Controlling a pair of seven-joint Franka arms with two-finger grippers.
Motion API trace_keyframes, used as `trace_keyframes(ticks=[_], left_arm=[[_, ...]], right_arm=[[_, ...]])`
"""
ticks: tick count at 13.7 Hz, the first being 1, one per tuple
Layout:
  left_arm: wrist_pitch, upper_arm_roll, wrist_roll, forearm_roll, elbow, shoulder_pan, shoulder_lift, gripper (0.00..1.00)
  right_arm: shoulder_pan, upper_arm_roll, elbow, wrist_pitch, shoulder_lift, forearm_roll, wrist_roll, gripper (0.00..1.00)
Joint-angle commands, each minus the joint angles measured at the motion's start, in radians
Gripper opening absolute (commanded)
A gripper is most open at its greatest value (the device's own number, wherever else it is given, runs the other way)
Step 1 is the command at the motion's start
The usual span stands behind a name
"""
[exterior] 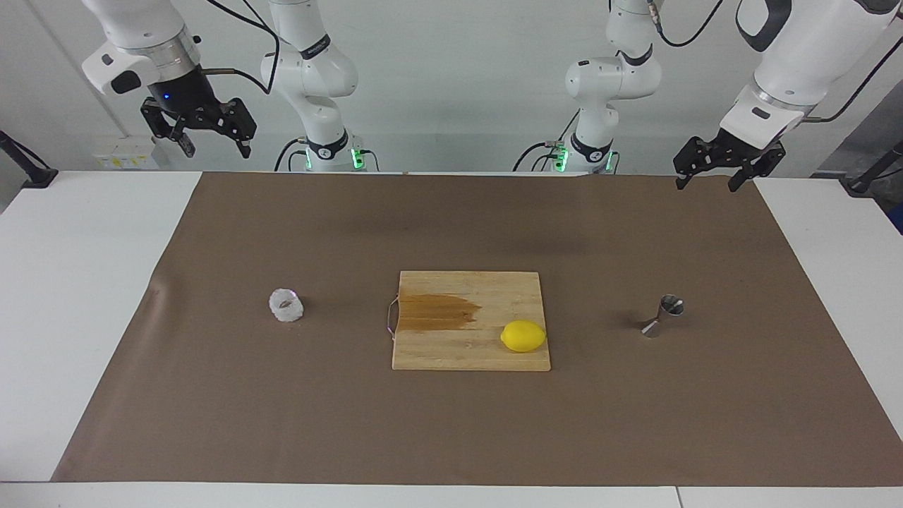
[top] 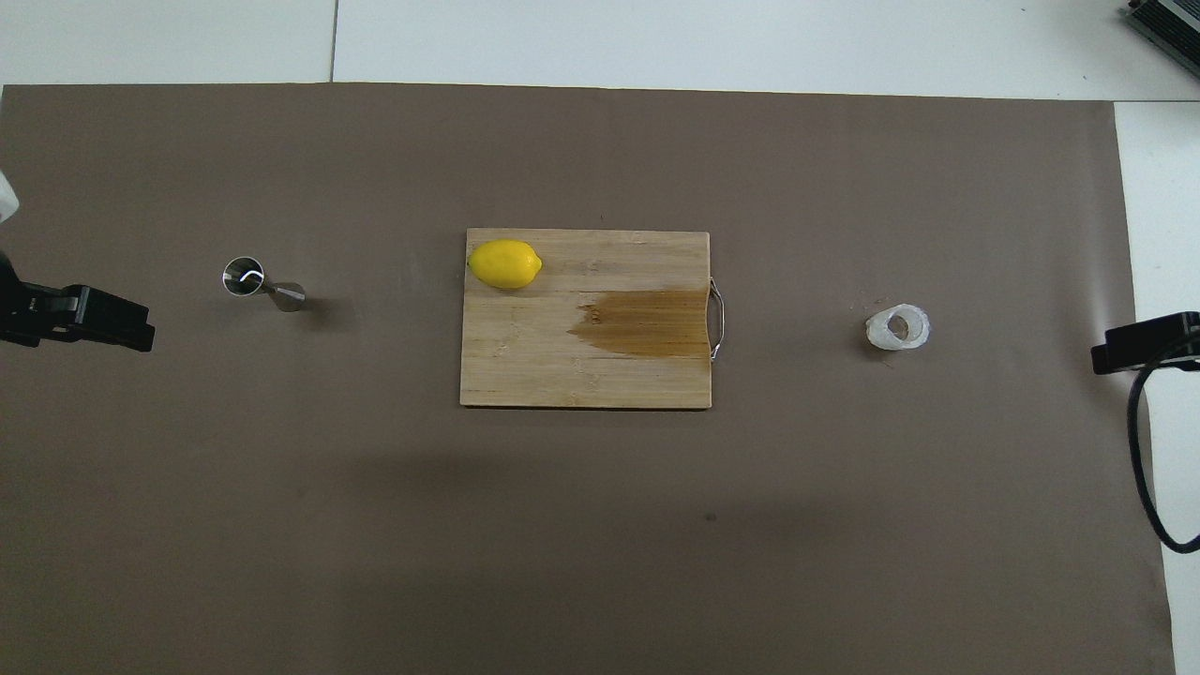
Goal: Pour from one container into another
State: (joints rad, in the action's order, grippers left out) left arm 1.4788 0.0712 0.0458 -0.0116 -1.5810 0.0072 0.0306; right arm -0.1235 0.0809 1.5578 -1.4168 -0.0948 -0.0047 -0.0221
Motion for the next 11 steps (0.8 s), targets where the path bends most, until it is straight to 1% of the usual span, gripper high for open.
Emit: trace_keyframes(ticks=[1,7,10,11], left_arm=[[-0.005,-0.013,0.006,0.004,-0.031,-0.013,0.029,1.0],[-0.008,-0.013,0.003,0.004,-0.04,-0.018,0.035,1.0],[-0.041,-0.013,-0.03,0.004,-0.045,-0.012,0.043,1.0],[-0.032,-0.013,-0.059,0.004,-0.056,-0.006,0.045,1.0]], right_arm=[[-0.008,0.002,-0.002,0.013,-0.006,0.025,0.014,1.0],[-0.008,0.002,-0.002,0.013,-0.006,0.025,0.014,1.0],[-0.008,0.002,-0.002,0.013,-0.006,0.025,0.014,1.0],[-0.01,0.002,-0.002,0.013,-0.006,0.025,0.014,1.0]])
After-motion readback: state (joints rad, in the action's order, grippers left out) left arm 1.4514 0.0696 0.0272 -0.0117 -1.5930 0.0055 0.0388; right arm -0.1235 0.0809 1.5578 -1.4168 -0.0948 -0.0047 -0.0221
